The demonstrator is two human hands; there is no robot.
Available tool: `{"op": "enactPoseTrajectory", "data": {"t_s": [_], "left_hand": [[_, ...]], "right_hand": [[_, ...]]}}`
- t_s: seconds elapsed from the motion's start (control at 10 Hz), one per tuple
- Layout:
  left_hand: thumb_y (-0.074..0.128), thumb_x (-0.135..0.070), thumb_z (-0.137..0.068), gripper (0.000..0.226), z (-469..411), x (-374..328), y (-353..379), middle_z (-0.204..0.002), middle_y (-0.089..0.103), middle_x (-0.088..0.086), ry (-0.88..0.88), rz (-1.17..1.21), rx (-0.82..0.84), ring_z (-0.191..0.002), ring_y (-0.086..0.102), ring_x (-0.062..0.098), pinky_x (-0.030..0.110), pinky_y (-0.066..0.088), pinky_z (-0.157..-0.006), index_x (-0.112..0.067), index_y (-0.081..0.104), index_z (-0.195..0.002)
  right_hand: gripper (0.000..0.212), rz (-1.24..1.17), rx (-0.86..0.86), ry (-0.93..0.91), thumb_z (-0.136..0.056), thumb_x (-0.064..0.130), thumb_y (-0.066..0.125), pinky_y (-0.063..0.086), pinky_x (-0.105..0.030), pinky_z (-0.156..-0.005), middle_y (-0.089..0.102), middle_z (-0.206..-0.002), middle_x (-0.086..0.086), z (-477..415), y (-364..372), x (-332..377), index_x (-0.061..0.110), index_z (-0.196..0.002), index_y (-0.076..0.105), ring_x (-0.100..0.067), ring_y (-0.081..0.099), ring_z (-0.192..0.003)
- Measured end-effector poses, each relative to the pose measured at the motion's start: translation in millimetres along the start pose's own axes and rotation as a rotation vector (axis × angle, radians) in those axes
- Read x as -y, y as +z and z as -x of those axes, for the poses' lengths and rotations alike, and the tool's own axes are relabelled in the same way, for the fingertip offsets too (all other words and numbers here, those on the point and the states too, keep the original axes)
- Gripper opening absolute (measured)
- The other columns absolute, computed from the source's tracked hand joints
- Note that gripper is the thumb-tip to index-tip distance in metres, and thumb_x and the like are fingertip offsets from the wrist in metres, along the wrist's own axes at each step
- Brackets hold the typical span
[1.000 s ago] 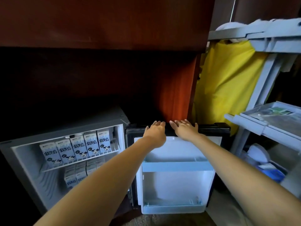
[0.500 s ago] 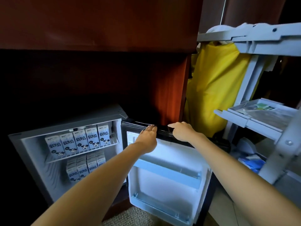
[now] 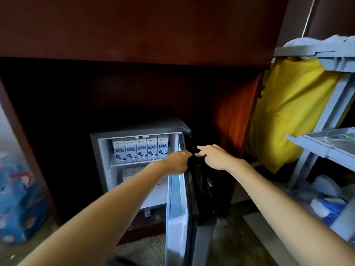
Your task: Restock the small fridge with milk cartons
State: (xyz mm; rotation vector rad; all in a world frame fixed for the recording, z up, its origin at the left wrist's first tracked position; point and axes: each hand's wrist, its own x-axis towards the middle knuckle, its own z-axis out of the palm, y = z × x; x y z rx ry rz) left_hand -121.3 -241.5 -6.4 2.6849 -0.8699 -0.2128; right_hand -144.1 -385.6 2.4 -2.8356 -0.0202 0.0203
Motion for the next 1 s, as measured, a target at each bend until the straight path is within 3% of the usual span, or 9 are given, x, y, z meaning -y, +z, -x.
{"op": "enactPoseTrajectory", "data": {"t_s": [0.1, 0.2, 0.3, 0.4, 0.5, 0.6, 1.0], "left_hand": [[0.032, -0.001, -0.094, 0.037, 11.5, 28.3, -10.1, -0.13, 0.051, 0.02, -0.063, 0.007, 0.001, -0.119, 0.049, 0.035, 0.038, 0.042, -0.094, 0.001, 0.047, -0.128], [0.028, -0.012, -0.099, 0.037, 22.6, 57.2, -17.5, -0.132, 0.049, 0.019, -0.119, -0.015, 0.002, -0.119, 0.049, 0.033, 0.036, 0.038, -0.089, 0.002, 0.044, -0.13], [0.029, -0.015, -0.1, 0.035, 30.3, 88.2, -20.8, -0.133, 0.048, 0.018, -0.152, -0.051, -0.037, -0.119, 0.048, 0.031, 0.038, 0.039, -0.096, 0.001, 0.044, -0.128], [0.028, -0.015, -0.101, 0.043, 33.5, 123.9, -19.5, -0.154, 0.022, 0.015, -0.181, -0.13, -0.085, -0.14, 0.027, 0.028, 0.036, 0.026, -0.112, -0.004, 0.027, -0.143], [0.031, -0.012, -0.1, 0.057, 30.9, 157.9, -17.9, -0.159, -0.001, 0.009, -0.233, -0.265, -0.128, -0.147, 0.001, 0.023, 0.033, 0.006, -0.121, -0.008, 0.004, -0.149], [0.033, -0.01, -0.097, 0.065, 19.9, 184.0, -17.1, -0.158, -0.01, 0.007, -0.322, -0.386, -0.12, -0.147, -0.006, 0.023, 0.036, 0.001, -0.12, -0.009, -0.006, -0.149], [0.045, -0.011, -0.09, 0.081, -14.3, 220.6, -19.9, -0.158, -0.013, 0.007, -0.379, -0.283, -0.219, -0.146, -0.013, 0.025, 0.033, 0.0, -0.119, -0.012, -0.011, -0.148]], "right_hand": [[0.052, 0.039, -0.001, -0.064, -0.086, -0.006, 0.034, 0.024, -0.032, -0.116, 0.034, -0.151, -0.003, -16.4, 15.3, 32.3, 0.011, -0.133, 0.05, -0.021, 0.027, -0.141], [0.05, 0.069, -0.001, -0.083, -0.085, -0.005, 0.037, 0.036, -0.04, -0.109, 0.048, -0.14, -0.012, -35.1, 29.5, 60.9, 0.008, -0.13, 0.053, -0.028, 0.04, -0.133], [0.05, 0.123, 0.007, -0.121, -0.087, -0.003, 0.036, 0.042, -0.044, -0.102, 0.047, -0.14, -0.013, -52.8, 39.1, 84.7, 0.012, -0.134, 0.048, -0.034, 0.042, -0.128], [0.053, 0.166, 0.018, -0.148, -0.091, -0.002, 0.033, 0.045, -0.042, -0.097, 0.039, -0.146, -0.009, -72.3, 48.3, 104.3, 0.013, -0.141, 0.036, -0.034, 0.041, -0.129], [0.059, 0.162, 0.001, -0.174, -0.092, -0.003, 0.033, 0.037, -0.037, -0.107, 0.021, -0.156, -0.009, -91.9, 59.2, 119.0, 0.013, -0.147, 0.022, -0.032, 0.026, -0.14], [0.062, 0.119, -0.005, -0.18, -0.092, -0.001, 0.034, 0.02, -0.034, -0.116, 0.007, -0.158, -0.008, -108.6, 68.4, 129.9, 0.014, -0.149, 0.015, -0.025, 0.009, -0.146], [0.067, 0.085, 0.01, -0.129, -0.089, -0.001, 0.035, 0.017, -0.034, -0.117, 0.002, -0.158, -0.011, -146.8, 72.1, 146.3, 0.011, -0.149, 0.008, -0.026, 0.003, -0.147]]}}
